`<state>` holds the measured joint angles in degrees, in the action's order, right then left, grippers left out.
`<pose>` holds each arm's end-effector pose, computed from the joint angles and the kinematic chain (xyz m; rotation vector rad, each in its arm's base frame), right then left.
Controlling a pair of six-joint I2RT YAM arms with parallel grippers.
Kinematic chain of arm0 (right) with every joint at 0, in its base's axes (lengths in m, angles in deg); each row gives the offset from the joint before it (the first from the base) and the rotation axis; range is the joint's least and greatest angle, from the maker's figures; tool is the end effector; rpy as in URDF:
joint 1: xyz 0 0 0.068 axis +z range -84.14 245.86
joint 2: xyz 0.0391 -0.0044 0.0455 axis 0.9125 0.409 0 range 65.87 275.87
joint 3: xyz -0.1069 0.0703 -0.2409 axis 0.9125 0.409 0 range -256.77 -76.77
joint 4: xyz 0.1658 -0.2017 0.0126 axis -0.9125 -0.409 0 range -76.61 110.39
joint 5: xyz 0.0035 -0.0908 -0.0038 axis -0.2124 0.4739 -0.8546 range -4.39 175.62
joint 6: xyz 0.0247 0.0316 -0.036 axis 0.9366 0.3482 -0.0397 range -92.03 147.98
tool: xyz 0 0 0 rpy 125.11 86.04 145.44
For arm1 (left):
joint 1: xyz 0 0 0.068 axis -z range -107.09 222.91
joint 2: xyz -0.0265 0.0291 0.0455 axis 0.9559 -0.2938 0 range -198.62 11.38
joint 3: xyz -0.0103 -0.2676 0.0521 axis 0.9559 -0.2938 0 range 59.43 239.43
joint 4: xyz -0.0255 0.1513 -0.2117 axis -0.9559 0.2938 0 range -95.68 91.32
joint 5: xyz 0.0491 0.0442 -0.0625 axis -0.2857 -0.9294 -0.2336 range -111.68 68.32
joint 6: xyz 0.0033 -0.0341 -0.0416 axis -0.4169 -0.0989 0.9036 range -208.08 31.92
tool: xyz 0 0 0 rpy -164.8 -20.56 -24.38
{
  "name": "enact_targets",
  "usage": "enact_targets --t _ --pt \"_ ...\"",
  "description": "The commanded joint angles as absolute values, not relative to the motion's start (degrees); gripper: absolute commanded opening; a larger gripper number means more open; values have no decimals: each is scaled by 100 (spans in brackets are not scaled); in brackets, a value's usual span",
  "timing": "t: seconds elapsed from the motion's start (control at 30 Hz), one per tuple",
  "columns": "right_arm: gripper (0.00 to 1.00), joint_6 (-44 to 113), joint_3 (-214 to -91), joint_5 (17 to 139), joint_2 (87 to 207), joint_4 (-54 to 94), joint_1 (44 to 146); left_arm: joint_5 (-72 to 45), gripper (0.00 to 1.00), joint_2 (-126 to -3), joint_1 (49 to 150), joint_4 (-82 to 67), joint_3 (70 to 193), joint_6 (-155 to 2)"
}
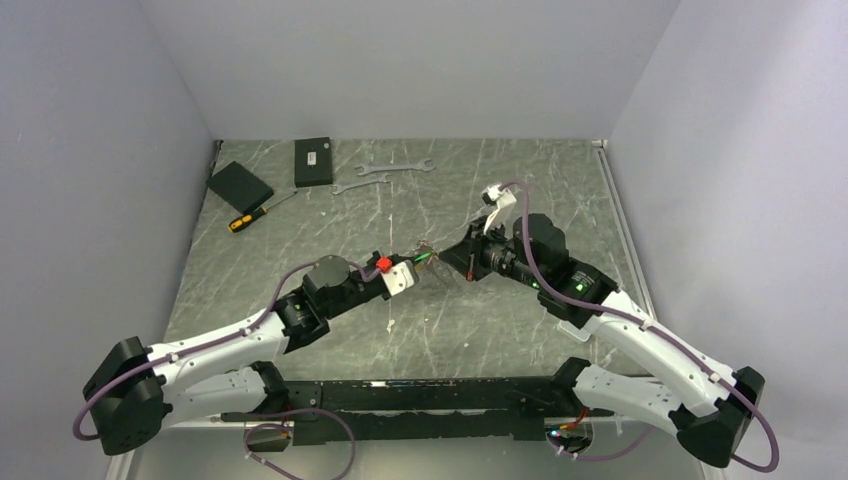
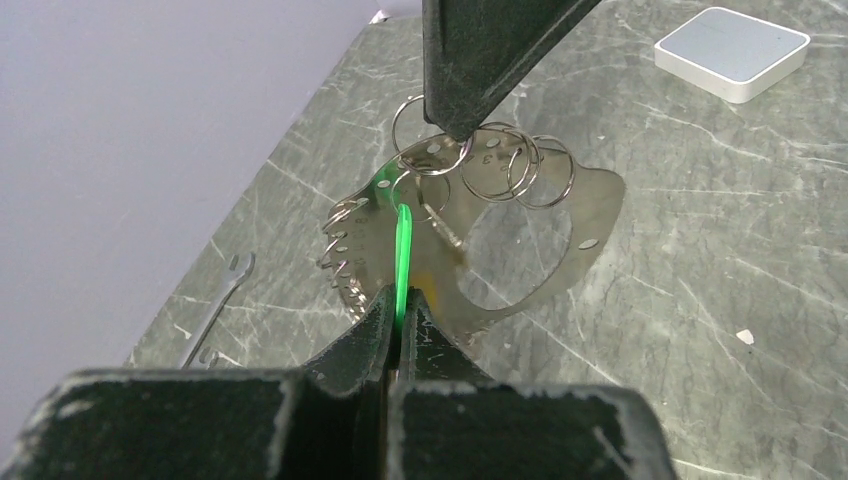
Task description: Put the keys on the keyring
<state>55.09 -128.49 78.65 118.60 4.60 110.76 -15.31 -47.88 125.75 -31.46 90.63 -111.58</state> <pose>0.1463 0.1518 0.3476 -0.3942 1.9413 0.9615 0.1411 -0.1927 0.2737 1.0757 1.2274 -0.4842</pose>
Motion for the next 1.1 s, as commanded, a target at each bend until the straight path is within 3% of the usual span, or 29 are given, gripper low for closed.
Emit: enact_targets --t 0.0,0.3,0.67,0.83,1.07 --pt "0 5094 -13310 7515 11943 467 11051 -1678 0 -4583 12503 -2906 9212 -11350" --pt "0 4803 -13469 7311 12195 97 10949 -1610 0 -4279 12503 -2247 9438 -11476" --pt "0 4734 -13999 6129 12954 -725 10570 -1379 0 -4021 12535 -1370 9701 -11735" --pt "0 4769 -14232 5230 13465 -1197 10421 -1792 0 -4081 12625 -1368 9669 -11945" --pt "0 4356 -14414 4916 13632 -1897 10389 -2375 0 -4050 12739 -1007 9785 -12277"
